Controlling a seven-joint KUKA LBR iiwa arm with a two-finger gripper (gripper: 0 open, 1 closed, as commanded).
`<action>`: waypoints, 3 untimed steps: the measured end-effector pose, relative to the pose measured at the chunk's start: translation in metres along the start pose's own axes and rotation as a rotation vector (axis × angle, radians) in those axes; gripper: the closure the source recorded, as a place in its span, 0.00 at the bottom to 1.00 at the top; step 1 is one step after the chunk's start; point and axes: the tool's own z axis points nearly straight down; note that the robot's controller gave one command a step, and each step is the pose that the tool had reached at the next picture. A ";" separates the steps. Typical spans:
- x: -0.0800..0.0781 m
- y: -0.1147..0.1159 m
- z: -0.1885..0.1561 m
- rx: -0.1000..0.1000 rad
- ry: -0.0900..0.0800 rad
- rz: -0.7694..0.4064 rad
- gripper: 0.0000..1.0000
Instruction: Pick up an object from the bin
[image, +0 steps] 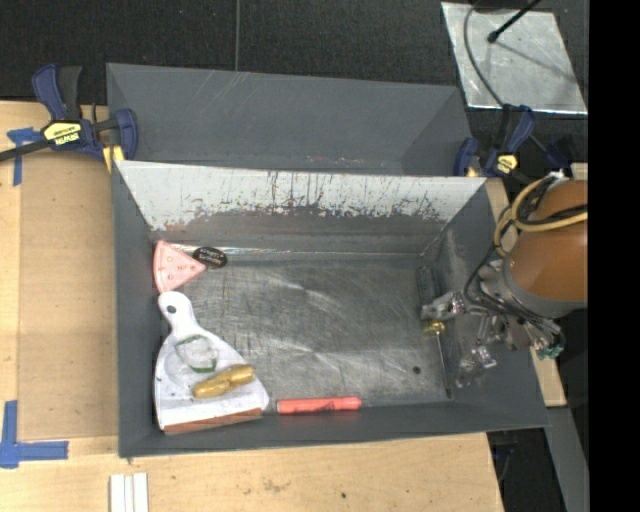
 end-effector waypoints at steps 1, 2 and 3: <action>-0.027 0.002 0.006 0.001 -0.003 -0.141 0.00; -0.028 0.001 0.001 0.000 -0.003 -0.153 0.00; -0.037 -0.007 0.010 0.002 -0.004 -0.212 0.00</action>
Offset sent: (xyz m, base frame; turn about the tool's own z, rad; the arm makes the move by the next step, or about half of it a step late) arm 0.0098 0.0060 0.0073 -0.1688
